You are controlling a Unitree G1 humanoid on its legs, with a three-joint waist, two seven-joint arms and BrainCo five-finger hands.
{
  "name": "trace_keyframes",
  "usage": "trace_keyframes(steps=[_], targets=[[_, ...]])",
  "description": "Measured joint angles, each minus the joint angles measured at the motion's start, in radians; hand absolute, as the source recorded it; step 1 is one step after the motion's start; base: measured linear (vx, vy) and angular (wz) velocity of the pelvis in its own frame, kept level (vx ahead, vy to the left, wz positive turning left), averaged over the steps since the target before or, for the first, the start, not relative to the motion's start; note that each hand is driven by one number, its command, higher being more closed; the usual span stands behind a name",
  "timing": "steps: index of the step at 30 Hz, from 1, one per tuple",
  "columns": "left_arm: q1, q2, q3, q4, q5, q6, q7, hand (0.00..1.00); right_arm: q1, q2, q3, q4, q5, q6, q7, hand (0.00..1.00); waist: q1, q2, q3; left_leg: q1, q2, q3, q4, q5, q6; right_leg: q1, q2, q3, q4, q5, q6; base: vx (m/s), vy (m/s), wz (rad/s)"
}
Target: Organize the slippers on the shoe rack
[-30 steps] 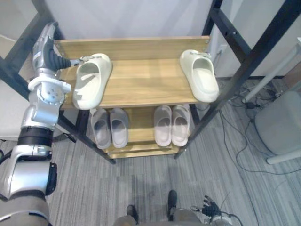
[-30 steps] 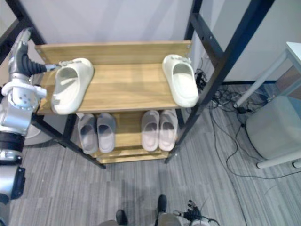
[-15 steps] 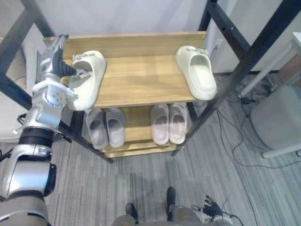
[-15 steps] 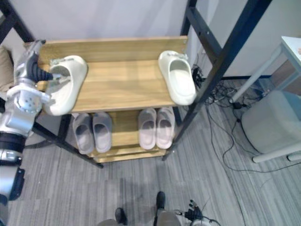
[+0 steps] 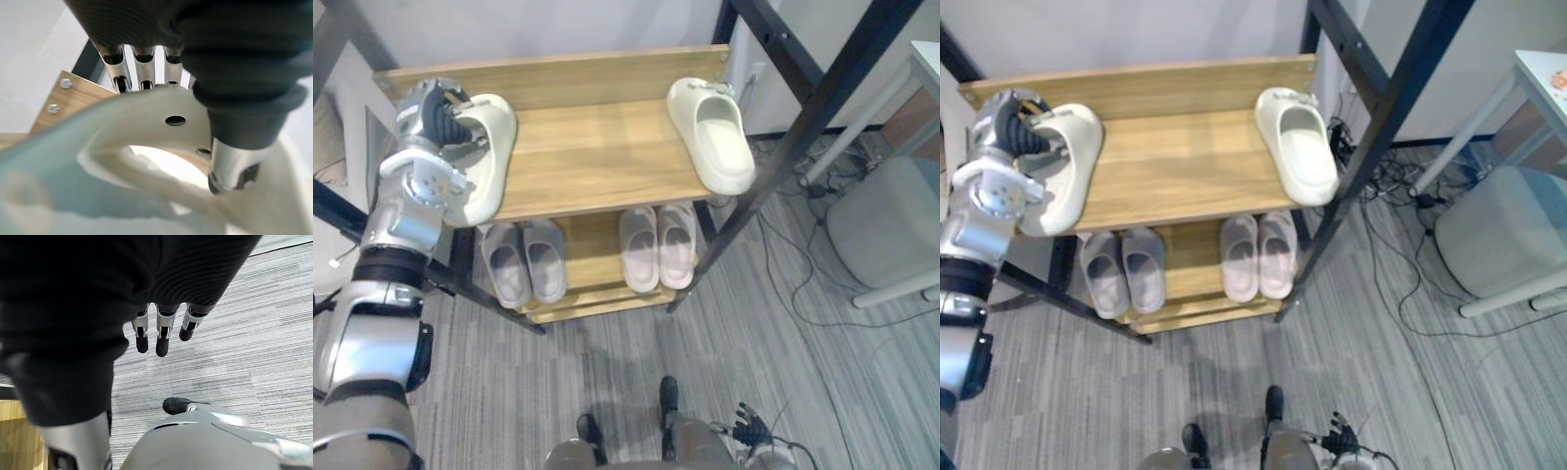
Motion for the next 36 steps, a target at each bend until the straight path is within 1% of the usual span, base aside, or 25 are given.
trace_keyframes(steps=[2,6,13,16,18,20,25,26,32,36], targets=[[-0.003,-0.012,-0.006,-0.001,-0.025,0.000,0.000,1.00,-0.001,0.001,0.000,0.000,0.000,0.000,-0.002,0.00,-0.004,0.000,0.000,0.001,0.000,0.001,0.000,0.000,0.000,0.000,0.000,0.001,0.000,0.000,0.000,0.00,0.000,0.00],[-0.003,-0.024,-0.009,-0.001,-0.033,0.000,0.000,1.00,-0.001,0.001,0.000,0.000,0.000,0.000,-0.004,0.00,-0.006,0.001,0.000,0.005,-0.001,0.004,-0.001,0.000,0.000,0.003,0.000,0.004,0.000,0.000,0.000,0.00,0.000,0.00],[-0.003,-0.105,-0.039,-0.060,-0.062,-0.002,0.001,1.00,0.000,0.000,0.000,0.001,0.000,0.005,-0.007,0.00,-0.005,0.004,0.003,0.018,-0.004,-0.003,-0.003,-0.001,0.000,0.024,-0.004,-0.006,-0.012,0.003,0.003,-0.02,-0.008,0.03],[0.008,-0.140,-0.069,-0.120,-0.071,-0.005,0.001,1.00,-0.001,-0.003,0.000,0.000,0.000,0.005,-0.008,0.00,-0.007,0.012,0.006,0.024,-0.005,-0.006,-0.006,0.000,0.000,0.037,-0.004,-0.011,-0.024,0.007,0.003,0.00,-0.008,0.03],[0.015,-0.166,-0.082,-0.150,-0.071,-0.021,0.001,1.00,-0.001,-0.004,0.000,0.000,0.000,0.006,-0.009,0.00,-0.010,0.014,0.006,0.025,-0.005,-0.008,-0.007,0.000,0.000,0.039,-0.004,-0.013,-0.027,0.007,0.003,0.00,-0.009,0.02],[0.018,-0.191,-0.091,-0.167,-0.071,-0.022,0.001,1.00,-0.001,-0.004,0.000,0.000,0.000,0.009,-0.012,0.00,-0.014,0.015,0.006,0.030,-0.005,-0.013,-0.007,0.000,-0.001,0.050,-0.004,-0.018,-0.033,0.007,0.003,0.01,-0.016,0.05],[0.032,-0.239,-0.124,-0.199,-0.071,-0.024,0.001,1.00,-0.001,-0.013,0.000,0.000,0.000,0.015,-0.016,0.00,-0.019,0.033,-0.001,0.037,-0.012,-0.019,-0.014,0.000,0.000,0.056,-0.008,-0.023,-0.034,0.007,0.002,-0.01,-0.002,0.04],[0.032,-0.250,-0.142,-0.199,-0.070,-0.025,0.001,1.00,-0.001,-0.014,0.000,0.000,0.000,0.016,-0.016,0.00,-0.028,0.038,-0.002,0.041,-0.014,-0.029,-0.014,0.000,0.000,0.066,-0.010,-0.032,-0.038,0.007,0.002,-0.03,-0.005,0.12],[0.039,-0.279,-0.156,-0.197,-0.068,-0.025,0.001,1.00,-0.001,-0.015,0.000,0.000,0.000,0.017,-0.017,0.00,-0.037,0.042,-0.003,0.054,-0.016,-0.031,-0.020,0.000,0.000,0.083,-0.012,-0.036,-0.047,0.008,0.002,-0.02,-0.007,0.02],[0.037,-0.288,-0.153,-0.174,-0.070,-0.024,0.005,1.00,0.000,-0.019,0.000,0.001,0.000,0.018,-0.017,0.00,-0.045,0.055,-0.011,0.054,-0.016,-0.031,-0.022,0.000,0.000,0.082,-0.011,-0.036,-0.047,0.008,0.002,0.00,0.000,0.00]])
